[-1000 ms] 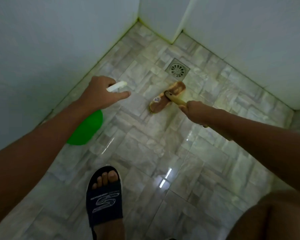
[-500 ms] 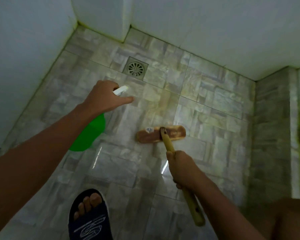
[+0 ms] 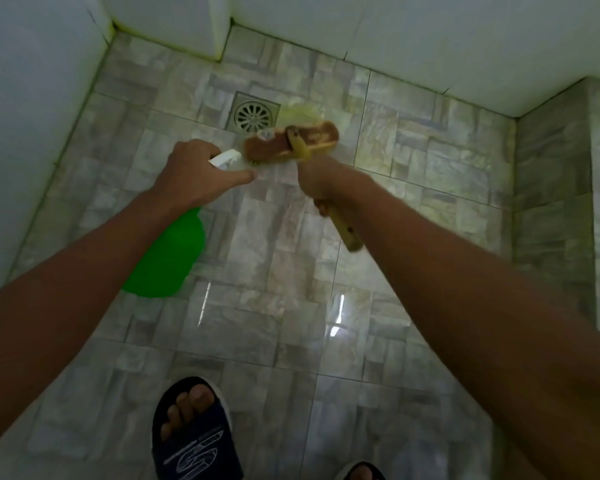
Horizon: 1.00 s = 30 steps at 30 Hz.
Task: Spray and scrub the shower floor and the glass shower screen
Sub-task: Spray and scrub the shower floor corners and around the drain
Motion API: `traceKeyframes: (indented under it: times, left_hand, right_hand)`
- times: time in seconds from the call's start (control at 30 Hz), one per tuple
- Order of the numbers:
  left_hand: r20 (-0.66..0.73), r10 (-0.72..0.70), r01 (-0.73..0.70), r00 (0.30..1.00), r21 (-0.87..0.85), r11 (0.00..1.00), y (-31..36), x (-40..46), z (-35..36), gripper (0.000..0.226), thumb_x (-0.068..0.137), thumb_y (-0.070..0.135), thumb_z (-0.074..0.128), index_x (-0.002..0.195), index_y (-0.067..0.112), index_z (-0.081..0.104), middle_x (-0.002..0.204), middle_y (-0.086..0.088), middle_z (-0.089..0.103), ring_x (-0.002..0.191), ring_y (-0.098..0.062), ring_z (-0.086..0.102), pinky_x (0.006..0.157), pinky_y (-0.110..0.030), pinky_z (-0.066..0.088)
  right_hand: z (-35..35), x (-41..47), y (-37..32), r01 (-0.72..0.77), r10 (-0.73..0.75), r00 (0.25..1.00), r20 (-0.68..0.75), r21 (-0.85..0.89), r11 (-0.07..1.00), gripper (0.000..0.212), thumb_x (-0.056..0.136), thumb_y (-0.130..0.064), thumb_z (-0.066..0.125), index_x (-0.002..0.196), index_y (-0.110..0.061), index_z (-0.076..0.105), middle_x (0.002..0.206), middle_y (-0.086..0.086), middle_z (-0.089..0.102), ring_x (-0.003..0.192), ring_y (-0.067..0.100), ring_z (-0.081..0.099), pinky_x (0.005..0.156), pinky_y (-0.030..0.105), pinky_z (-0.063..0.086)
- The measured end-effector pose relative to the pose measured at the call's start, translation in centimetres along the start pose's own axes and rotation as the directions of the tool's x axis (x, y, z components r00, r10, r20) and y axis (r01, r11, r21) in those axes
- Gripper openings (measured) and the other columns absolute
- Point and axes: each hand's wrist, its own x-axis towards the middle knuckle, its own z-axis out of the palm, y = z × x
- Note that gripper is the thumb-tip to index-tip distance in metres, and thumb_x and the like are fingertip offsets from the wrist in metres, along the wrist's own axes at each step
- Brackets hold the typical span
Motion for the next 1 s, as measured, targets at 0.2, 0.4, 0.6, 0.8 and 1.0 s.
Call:
traceKeyframes:
  times: [0.2,0.4,0.6,0.8,1.0]
  left_hand:
    - [0.137,0.014,-0.008,0.990,-0.043,0.999,0.7,-1.5,-2.6,0.071,0.077,0.049,0.091,0.076,-0.014,0.056,0.067,-0.023,0.058,0.061,-0.033,0.069,0.054,-0.052,0.062]
    - [0.254,0.123,-0.156,0.959,0.114,0.981,0.6,-1.8,-4.7,0.056,0.087,0.051,0.079,0.065,0.015,0.042,0.060,0.000,0.045,0.051,-0.007,0.044,0.049,-0.013,0.036]
    - [0.410,0.162,-0.253,0.898,0.178,0.951,1.8,-2.0,-3.7,0.048,0.093,0.049,0.073,0.068,0.018,0.046,0.062,0.001,0.048,0.052,-0.007,0.046,0.052,-0.018,0.033]
    - [0.550,0.145,-0.298,0.822,0.200,0.933,5.6,-1.4,-1.5,0.049,0.096,0.046,0.072,0.068,0.015,0.045,0.063,0.000,0.047,0.055,-0.009,0.045,0.056,-0.026,0.030]
    - [0.676,0.254,-0.445,0.691,0.122,0.887,10.1,-2.4,5.4,0.054,0.090,0.052,0.074,0.064,0.015,0.044,0.059,-0.002,0.043,0.050,-0.009,0.041,0.056,-0.032,0.026]
  right_hand:
    - [5.0,-7.2,8.0,-0.067,0.073,0.997,0.040,-0.139,0.988,0.036,0.105,-0.040,0.032,0.106,-0.007,0.048,0.100,0.014,0.062,0.081,0.031,0.066,0.063,0.044,0.060]
    - [4.6,-4.4,4.7,-0.093,0.093,0.995,-0.022,0.002,0.996,0.033,0.105,-0.037,0.036,0.114,-0.007,0.047,0.091,0.012,0.057,0.063,0.027,0.060,0.045,0.034,0.053]
    - [6.3,-6.2,3.5,-0.071,0.067,0.996,0.051,0.083,0.994,0.033,0.106,-0.027,0.036,0.125,-0.002,0.048,0.105,0.017,0.056,0.075,0.031,0.061,0.060,0.041,0.056]
    - [12.1,-15.2,10.0,-0.166,0.155,0.986,0.067,0.221,0.961,0.037,0.105,-0.037,0.037,0.119,-0.005,0.050,0.116,0.016,0.062,0.101,0.030,0.063,0.070,0.028,0.039]
    - [11.4,-18.4,14.8,-0.324,0.346,0.938,0.005,0.365,0.873,0.044,0.103,-0.044,0.038,0.111,-0.005,0.056,0.109,0.017,0.064,0.093,0.033,0.066,0.073,0.043,0.056]
